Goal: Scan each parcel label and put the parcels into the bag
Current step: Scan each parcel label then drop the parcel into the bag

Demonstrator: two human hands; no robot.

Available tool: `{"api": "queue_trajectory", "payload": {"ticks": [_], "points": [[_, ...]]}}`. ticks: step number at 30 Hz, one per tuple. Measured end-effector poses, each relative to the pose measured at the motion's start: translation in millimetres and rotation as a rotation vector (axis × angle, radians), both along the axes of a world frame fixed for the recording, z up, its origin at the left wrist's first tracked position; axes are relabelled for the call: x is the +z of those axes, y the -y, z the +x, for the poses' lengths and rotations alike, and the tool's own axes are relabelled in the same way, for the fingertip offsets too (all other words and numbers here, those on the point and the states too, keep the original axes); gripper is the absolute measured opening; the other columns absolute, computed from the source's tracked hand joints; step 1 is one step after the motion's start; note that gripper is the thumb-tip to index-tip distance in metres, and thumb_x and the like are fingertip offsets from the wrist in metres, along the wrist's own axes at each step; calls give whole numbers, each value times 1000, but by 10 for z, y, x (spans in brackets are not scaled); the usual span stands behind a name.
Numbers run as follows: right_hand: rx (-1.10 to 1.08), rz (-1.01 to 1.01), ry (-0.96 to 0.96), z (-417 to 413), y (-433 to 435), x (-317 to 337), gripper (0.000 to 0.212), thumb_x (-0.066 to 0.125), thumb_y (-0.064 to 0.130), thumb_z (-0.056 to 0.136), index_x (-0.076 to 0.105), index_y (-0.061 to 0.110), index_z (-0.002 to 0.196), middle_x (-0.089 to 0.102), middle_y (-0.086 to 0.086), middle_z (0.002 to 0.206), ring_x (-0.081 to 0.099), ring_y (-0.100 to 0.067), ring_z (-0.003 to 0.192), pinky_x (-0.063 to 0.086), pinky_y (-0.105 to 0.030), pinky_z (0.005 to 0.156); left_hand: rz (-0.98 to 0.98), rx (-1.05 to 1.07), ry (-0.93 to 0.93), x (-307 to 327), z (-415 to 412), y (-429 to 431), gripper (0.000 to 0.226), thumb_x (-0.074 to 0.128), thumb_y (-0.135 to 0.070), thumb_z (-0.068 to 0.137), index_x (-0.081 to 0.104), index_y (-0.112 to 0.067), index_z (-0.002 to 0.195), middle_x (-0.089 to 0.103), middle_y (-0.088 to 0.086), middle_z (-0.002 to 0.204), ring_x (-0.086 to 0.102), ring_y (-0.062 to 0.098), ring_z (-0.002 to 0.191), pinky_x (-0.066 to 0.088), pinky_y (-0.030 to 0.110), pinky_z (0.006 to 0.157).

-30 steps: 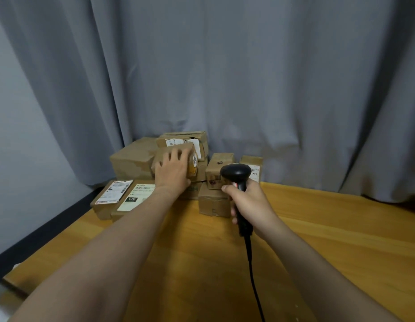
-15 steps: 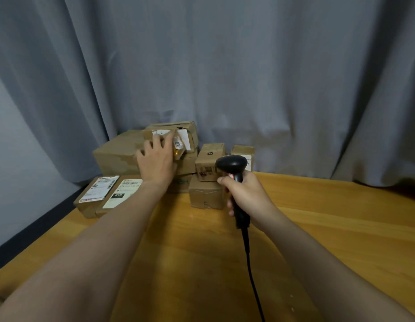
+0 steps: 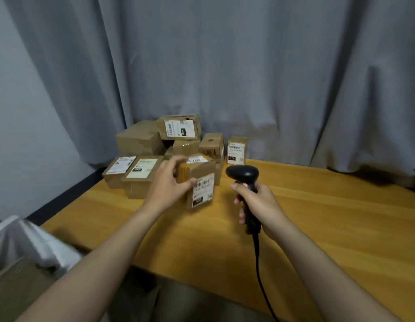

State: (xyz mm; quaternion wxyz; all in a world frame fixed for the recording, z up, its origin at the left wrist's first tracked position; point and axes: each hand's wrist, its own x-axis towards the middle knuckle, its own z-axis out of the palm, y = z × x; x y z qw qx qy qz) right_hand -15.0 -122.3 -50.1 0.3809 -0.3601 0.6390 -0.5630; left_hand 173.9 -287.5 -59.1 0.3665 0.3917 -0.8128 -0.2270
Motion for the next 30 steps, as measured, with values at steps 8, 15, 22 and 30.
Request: {"api": "queue_trajectory", "payload": {"ticks": [8, 15, 22, 30], "points": [[-64, -7, 16, 328, -800, -475, 22, 67, 26, 101, 61, 11, 87, 56, -3, 63, 53, -18, 49, 48, -36, 56, 283, 102, -132, -701, 172, -817, 65, 85, -32, 83, 50, -37, 137, 56, -9, 136, 56, 10, 113, 48, 19, 76], [-162, -23, 0, 384, -924, -860, 30, 72, 23, 98, 51, 20, 78, 51, 3, 50, 48, -19, 41, 44, -35, 51, 511, 185, -265, -1046, 112, -978, 95, 91, -29, 77, 29, -31, 149, 63, 0, 134, 66, 21, 120, 56, 46, 100], [-136, 32, -179, 426, -926, -1078, 7, 76, 22, 94, 71, 27, 95, 73, 7, 89, 66, -9, 86, 45, -23, 69, 559, 209, -389, -1415, 196, -903, 78, 91, -24, 76, 49, -27, 142, 74, -6, 117, 70, 8, 109, 56, 41, 101], [-83, -22, -188, 386, -932, -1251, 10, 76, 16, 93, 70, 22, 88, 67, 11, 73, 62, -13, 74, 43, -27, 68, 516, 204, -429, -1450, 193, -862, 85, 91, -25, 77, 47, -22, 150, 75, -5, 118, 72, 2, 104, 58, 30, 94]]}}
